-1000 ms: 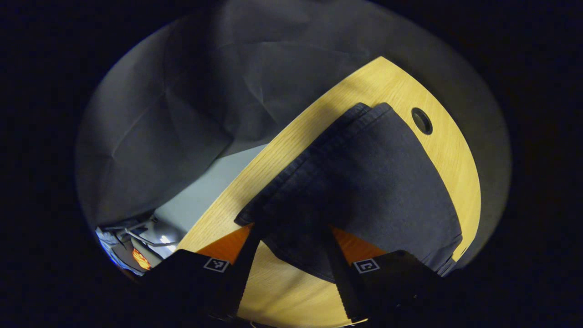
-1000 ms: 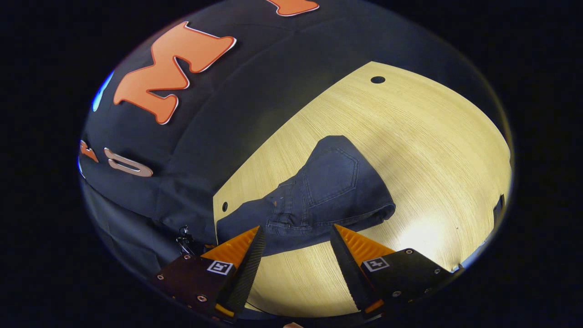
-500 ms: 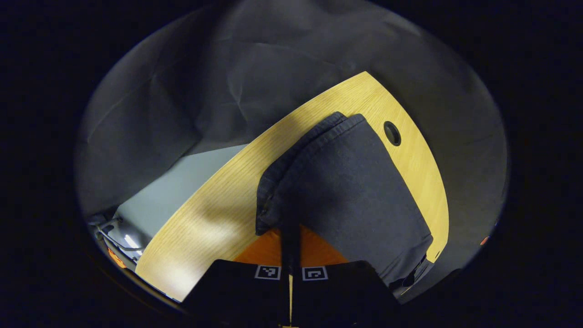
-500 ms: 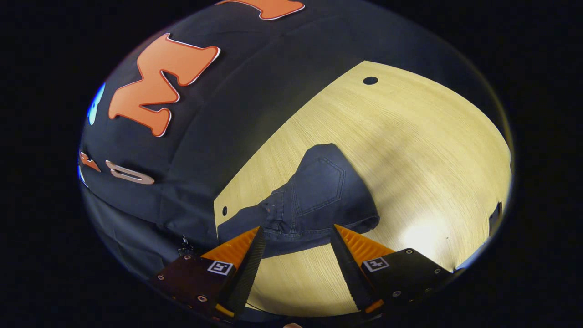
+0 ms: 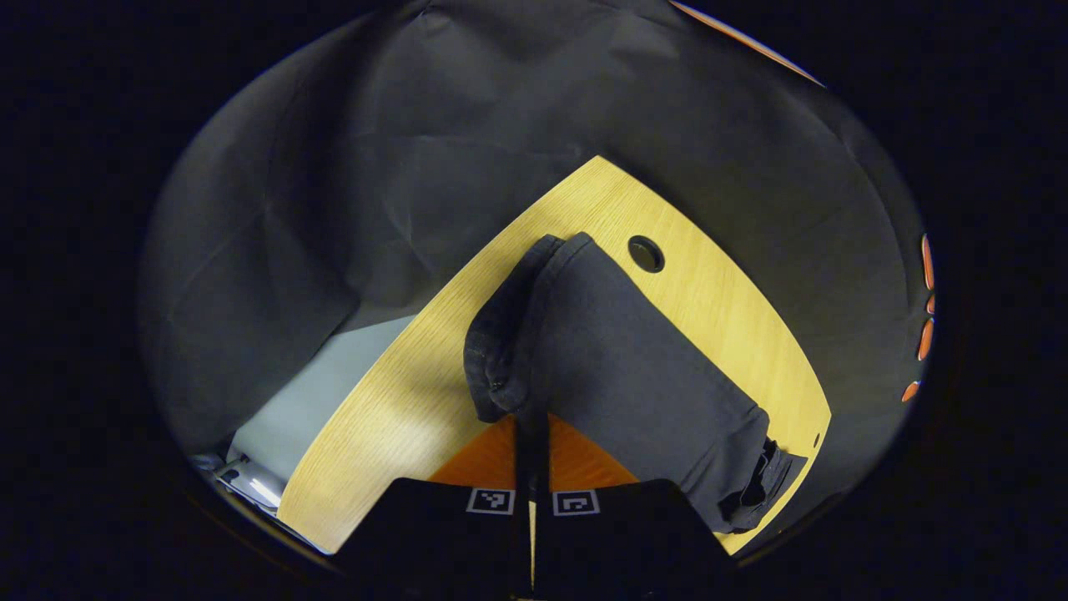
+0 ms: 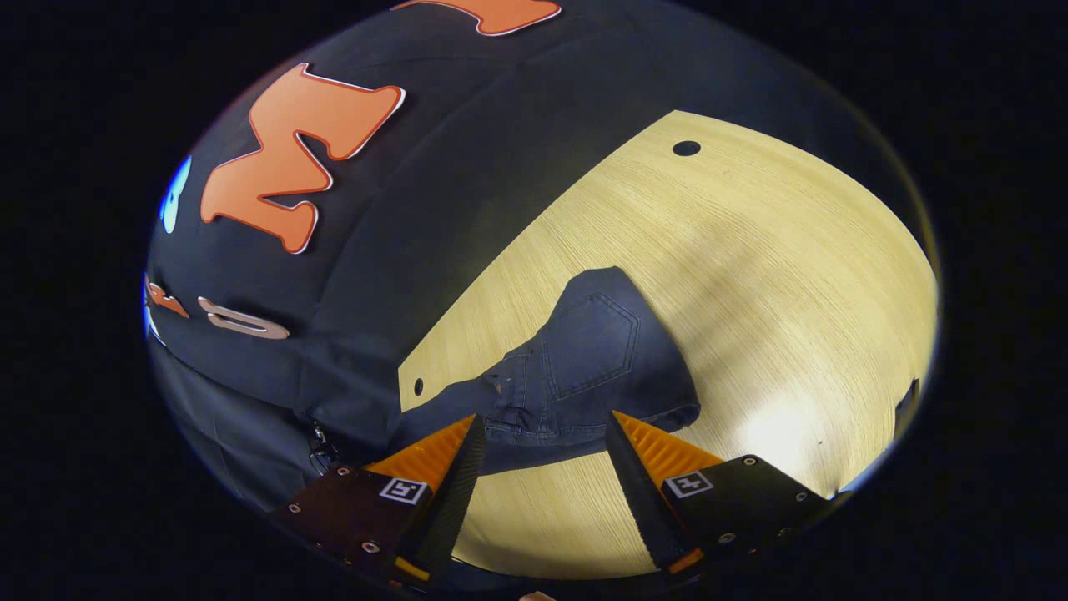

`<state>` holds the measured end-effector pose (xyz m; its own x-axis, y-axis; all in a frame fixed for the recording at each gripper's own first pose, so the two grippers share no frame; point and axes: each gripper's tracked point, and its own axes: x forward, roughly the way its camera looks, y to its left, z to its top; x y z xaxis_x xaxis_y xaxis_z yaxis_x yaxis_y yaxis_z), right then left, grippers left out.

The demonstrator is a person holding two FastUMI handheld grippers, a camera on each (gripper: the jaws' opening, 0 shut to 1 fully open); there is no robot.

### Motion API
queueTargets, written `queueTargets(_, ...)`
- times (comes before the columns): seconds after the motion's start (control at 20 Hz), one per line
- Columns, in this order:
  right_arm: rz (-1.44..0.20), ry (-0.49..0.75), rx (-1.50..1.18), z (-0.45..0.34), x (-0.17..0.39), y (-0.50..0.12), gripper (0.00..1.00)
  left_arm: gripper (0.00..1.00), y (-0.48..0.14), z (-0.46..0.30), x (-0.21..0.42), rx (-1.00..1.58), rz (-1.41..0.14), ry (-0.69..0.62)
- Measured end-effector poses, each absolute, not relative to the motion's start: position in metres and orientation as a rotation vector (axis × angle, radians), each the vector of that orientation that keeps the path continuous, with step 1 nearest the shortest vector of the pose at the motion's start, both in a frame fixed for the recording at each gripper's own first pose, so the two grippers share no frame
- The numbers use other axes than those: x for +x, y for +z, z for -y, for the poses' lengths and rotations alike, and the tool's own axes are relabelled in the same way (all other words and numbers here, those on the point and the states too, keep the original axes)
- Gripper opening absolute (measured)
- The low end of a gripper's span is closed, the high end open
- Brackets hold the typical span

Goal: Grasp the waist and the cuffs of the jeans and fold them to make the two legs overlap; first hold the waist and fold one-third of the jeans toward the cuffs, then hold the cuffs and fold the remaining one-third in the same direction to finish folding.

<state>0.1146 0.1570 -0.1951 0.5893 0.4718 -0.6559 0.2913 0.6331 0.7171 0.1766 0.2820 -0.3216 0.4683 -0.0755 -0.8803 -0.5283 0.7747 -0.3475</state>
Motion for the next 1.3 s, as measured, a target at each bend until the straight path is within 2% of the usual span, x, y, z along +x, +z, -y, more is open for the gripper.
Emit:
queueTargets(0.2,-0.974,0.147,0.908,-0.156,0.119,-0.192,0.88,0.02,-0.299,-0.266,0.175,-0.613,-1.012,0.286)
queueTargets(0.5,-0.970,0.179,0.908,-0.150,0.121,-0.192,0.88,0.02,-0.231,-0.237,0.172,-0.537,-0.913,0.227)
queueTargets(0.75,-0.972,0.191,0.744,-0.142,0.117,-0.204,0.89,0.02,-0.170,-0.198,0.167,-0.473,-0.836,0.155)
queueTargets(0.95,-0.966,0.227,0.722,-0.141,0.118,-0.205,0.96,0.02,-0.137,-0.156,0.164,-0.409,-0.788,0.083)
queueTargets(1.3,-0.964,0.239,0.710,-0.124,0.121,-0.211,0.98,0.02,-0.102,-0.100,0.165,-0.335,-0.749,-0.008)
